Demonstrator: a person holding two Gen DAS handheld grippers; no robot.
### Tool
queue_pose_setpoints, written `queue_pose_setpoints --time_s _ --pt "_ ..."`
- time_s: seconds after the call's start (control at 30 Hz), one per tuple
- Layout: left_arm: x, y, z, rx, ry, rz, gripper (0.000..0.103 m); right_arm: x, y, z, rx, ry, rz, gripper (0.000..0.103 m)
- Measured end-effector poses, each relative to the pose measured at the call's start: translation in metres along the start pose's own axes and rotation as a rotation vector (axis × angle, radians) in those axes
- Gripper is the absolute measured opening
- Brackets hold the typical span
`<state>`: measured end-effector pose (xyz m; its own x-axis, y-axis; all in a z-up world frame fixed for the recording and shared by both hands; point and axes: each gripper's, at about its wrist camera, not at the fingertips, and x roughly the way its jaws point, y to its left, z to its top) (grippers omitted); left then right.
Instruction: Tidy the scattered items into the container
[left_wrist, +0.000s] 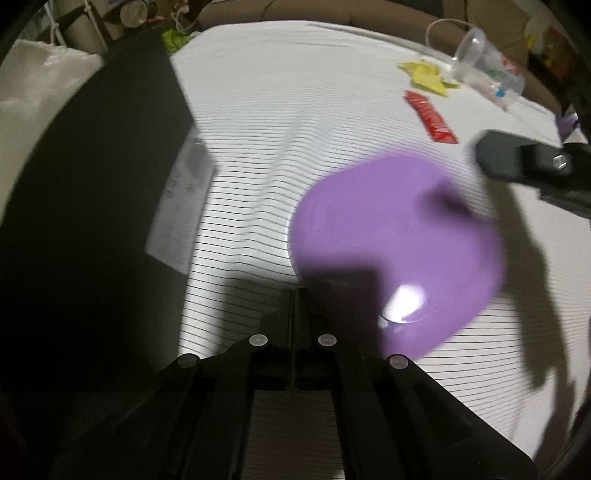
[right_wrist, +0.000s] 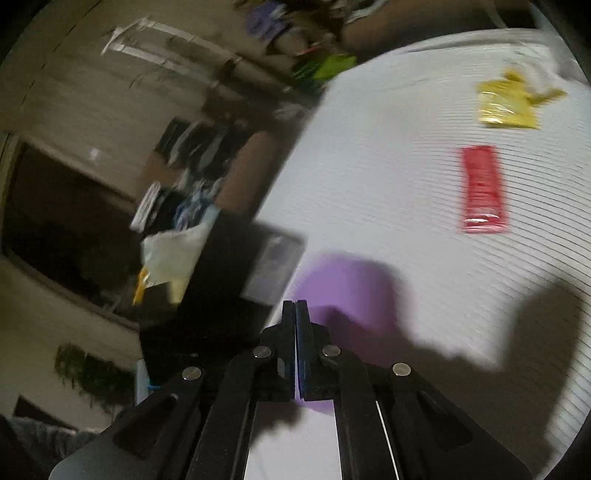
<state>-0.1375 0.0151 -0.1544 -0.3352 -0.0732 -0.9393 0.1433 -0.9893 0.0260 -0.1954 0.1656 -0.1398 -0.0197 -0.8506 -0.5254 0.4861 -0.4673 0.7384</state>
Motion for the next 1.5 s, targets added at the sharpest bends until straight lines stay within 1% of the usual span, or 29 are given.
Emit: queue_pose_setpoints --time_s 0.03,0.07,0.13,0.17,0.2,0.23,0.3,0.33,0.37,0.47,0.53,0.67,0.73,0.83,0.87,0.9,0.97,1.0,1.03,1.07,1.1,1.13,1.17,1.23,1.3,1.37,1.4,1.43,1.5 --pt "-0.001 -0.001 -0.001 -0.016 0.001 -0.004 0.000 0.013 0.009 -0.003 -0.012 0.031 0.009 0.002" --pt "-0.003 0.002 -0.003 -0.047 0.003 -0.025 0.004 0.024 0.014 -0.007 -0.009 0.055 0.025 0.002" --pt "-0.005 0.007 -0.005 -0.092 0.003 -0.078 0.020 0.050 0.030 -0.007 -0.025 0.090 0.033 0.002" --pt "-0.007 0.012 -0.005 -0.117 0.005 -0.104 0.036 0.058 0.039 -0.010 -0.059 0.120 0.004 0.002" --pt "-0.009 0.016 -0.005 -0.136 0.006 -0.107 0.046 0.058 0.044 -0.010 -0.086 0.136 -0.027 0.003" --pt "-0.011 0.019 -0.005 -0.143 0.004 -0.096 0.046 0.055 0.046 -0.009 -0.109 0.135 -0.066 0.004" --pt "-0.015 0.022 -0.003 -0.140 0.002 -0.095 0.047 0.036 0.042 -0.004 -0.121 0.085 -0.138 0.027" --pt "-0.015 0.023 -0.002 -0.138 0.002 -0.105 0.049 0.017 0.031 -0.004 -0.112 0.052 -0.164 0.059" --pt "-0.012 0.021 0.001 -0.131 0.005 -0.120 0.050 0.002 0.019 -0.002 -0.085 0.013 -0.198 0.080" --pt "-0.012 0.020 0.001 -0.121 0.003 -0.130 0.050 -0.026 -0.026 -0.005 -0.006 0.013 -0.288 0.081" --pt "-0.010 0.019 0.002 -0.118 -0.002 -0.138 0.050 -0.034 -0.047 -0.008 0.054 0.012 -0.296 0.081" --pt "0.001 0.012 0.009 -0.134 -0.008 -0.192 0.048 -0.032 -0.074 -0.017 0.152 -0.003 -0.196 0.082" --pt "0.006 0.007 0.013 -0.125 -0.022 -0.161 0.045 -0.035 -0.080 -0.018 0.183 -0.023 -0.147 0.086" --pt "0.010 0.002 0.019 -0.116 -0.038 -0.144 0.029 -0.037 -0.089 -0.020 0.247 -0.027 -0.035 0.090" --pt "0.010 0.002 0.021 -0.115 -0.040 -0.140 0.017 -0.036 -0.087 -0.019 0.262 -0.015 -0.001 0.090" --pt "0.012 0.002 0.022 -0.110 -0.034 -0.151 0.012 -0.036 -0.085 -0.018 0.270 -0.011 0.032 0.090" --pt "0.012 0.003 0.023 -0.110 -0.027 -0.151 0.012 -0.040 -0.073 -0.017 0.239 -0.020 0.051 0.090" --pt "0.012 0.003 0.023 -0.107 -0.026 -0.171 0.018 -0.044 -0.067 -0.015 0.224 -0.029 0.088 0.087" --pt "0.013 0.002 0.023 -0.111 -0.018 -0.253 0.026 -0.040 -0.061 -0.014 0.246 -0.009 0.215 0.083" --pt "0.012 0.000 0.022 -0.124 -0.010 -0.327 0.047 -0.036 -0.056 -0.014 0.259 0.004 0.275 0.082" --pt "0.011 -0.005 0.021 -0.118 -0.002 -0.356 0.059 -0.035 -0.046 -0.012 0.235 0.005 0.246 0.082" --pt "0.010 -0.011 0.020 -0.100 0.004 -0.343 0.060 -0.036 -0.035 -0.009 0.181 0.004 0.169 0.082" --pt "0.009 -0.016 0.018 -0.073 0.005 -0.277 0.061 -0.037 -0.025 -0.006 0.120 0.002 0.076 0.082" --pt "0.006 -0.016 0.016 -0.071 -0.002 -0.205 0.061 -0.047 -0.025 -0.002 0.091 -0.028 -0.046 0.083" --pt "0.004 -0.006 0.017 -0.119 -0.012 -0.258 0.058 -0.063 -0.038 0.002 0.095 -0.080 -0.153 0.083" --pt "0.004 -0.003 0.019 -0.125 -0.010 -0.278 0.054 -0.075 -0.054 0.002 0.060 -0.103 -0.340 0.083" --pt "0.004 -0.003 0.021 -0.125 -0.013 -0.285 0.051 -0.080 -0.065 0.001 0.056 -0.096 -0.403 0.083" --pt "0.005 -0.004 0.023 -0.129 -0.013 -0.296 0.049 -0.082 -0.077 -0.002 0.076 -0.084 -0.422 0.083" --pt "0.008 -0.007 0.035 -0.122 -0.019 -0.332 0.040 -0.080 -0.095 -0.012 0.154 -0.065 -0.363 0.083"
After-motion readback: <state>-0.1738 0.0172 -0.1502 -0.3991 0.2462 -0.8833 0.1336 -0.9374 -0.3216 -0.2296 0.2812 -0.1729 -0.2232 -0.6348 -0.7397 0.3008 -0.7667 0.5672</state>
